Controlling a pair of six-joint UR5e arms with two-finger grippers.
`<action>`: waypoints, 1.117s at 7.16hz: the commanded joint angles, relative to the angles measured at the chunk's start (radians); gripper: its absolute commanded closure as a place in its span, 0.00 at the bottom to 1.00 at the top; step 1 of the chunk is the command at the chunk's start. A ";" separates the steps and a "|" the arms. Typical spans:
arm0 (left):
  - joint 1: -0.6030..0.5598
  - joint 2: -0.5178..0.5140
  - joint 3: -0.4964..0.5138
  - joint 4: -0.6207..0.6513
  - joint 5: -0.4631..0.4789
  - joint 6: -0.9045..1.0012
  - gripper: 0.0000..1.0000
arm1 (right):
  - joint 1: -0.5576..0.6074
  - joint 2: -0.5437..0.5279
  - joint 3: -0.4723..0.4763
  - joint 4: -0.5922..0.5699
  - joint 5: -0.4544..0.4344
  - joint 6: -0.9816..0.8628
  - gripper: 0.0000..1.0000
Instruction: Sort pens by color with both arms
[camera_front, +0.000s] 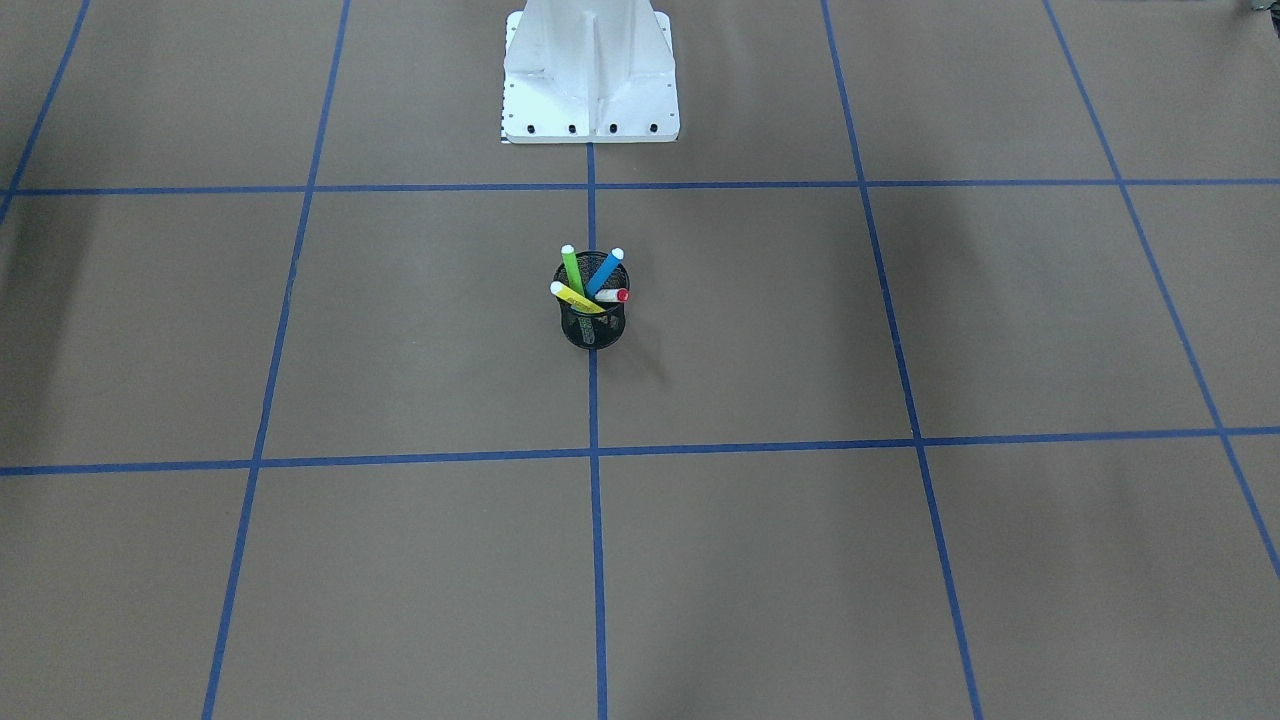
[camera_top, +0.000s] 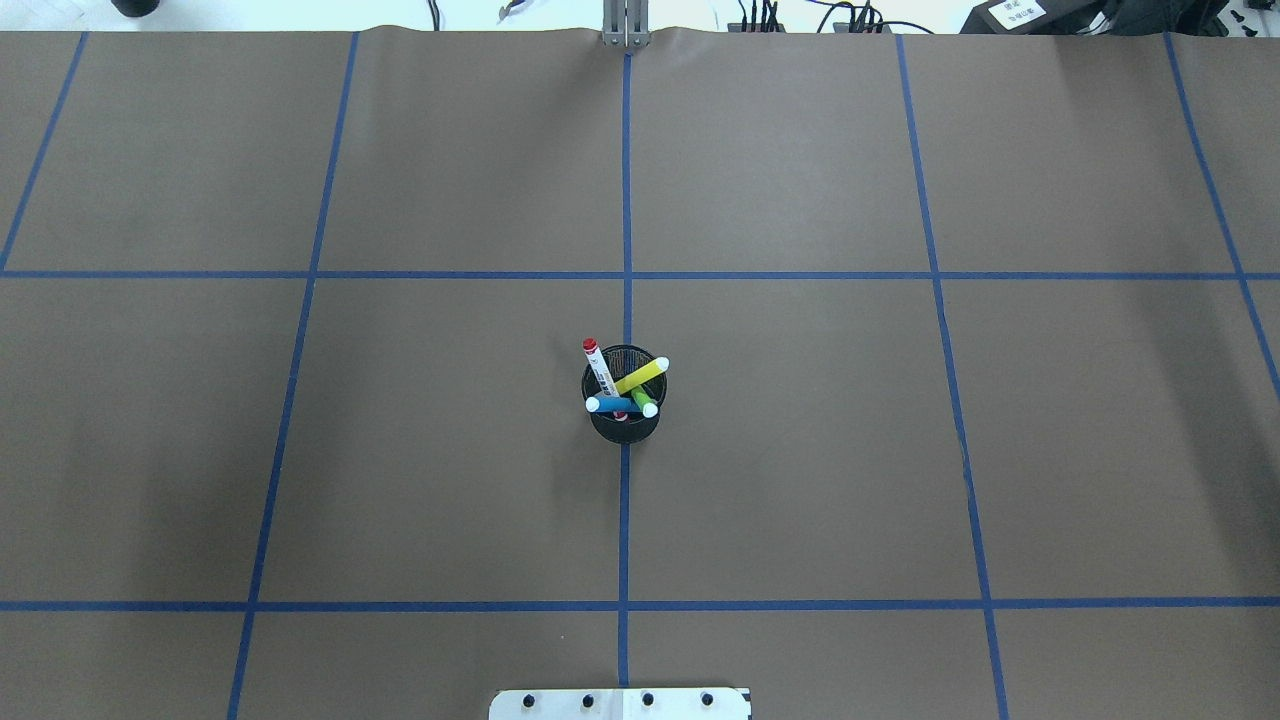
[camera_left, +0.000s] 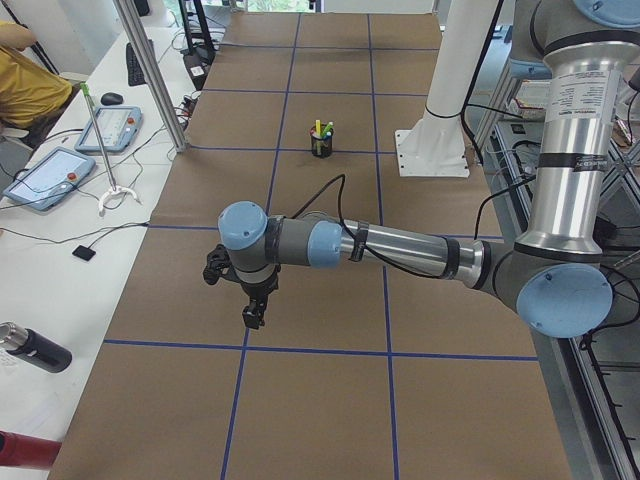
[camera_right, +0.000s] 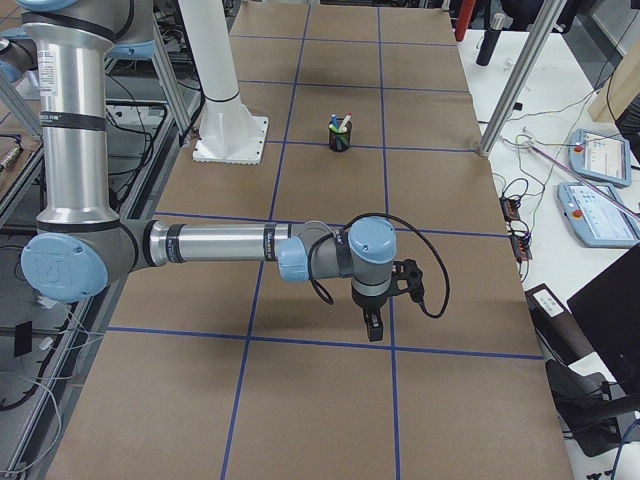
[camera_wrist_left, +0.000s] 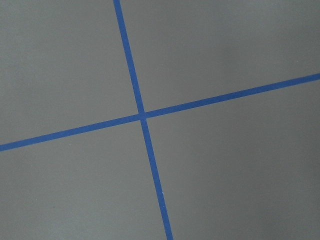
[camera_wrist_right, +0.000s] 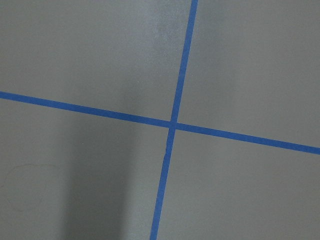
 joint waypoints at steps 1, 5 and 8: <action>0.000 -0.001 -0.002 0.000 0.002 -0.002 0.00 | 0.000 0.000 0.000 0.000 0.001 -0.001 0.00; 0.000 -0.026 -0.033 -0.085 0.004 0.003 0.00 | -0.023 0.041 0.023 0.008 0.028 0.000 0.00; 0.002 -0.075 -0.038 -0.136 -0.002 -0.122 0.00 | -0.090 0.147 0.040 0.017 0.057 0.002 0.01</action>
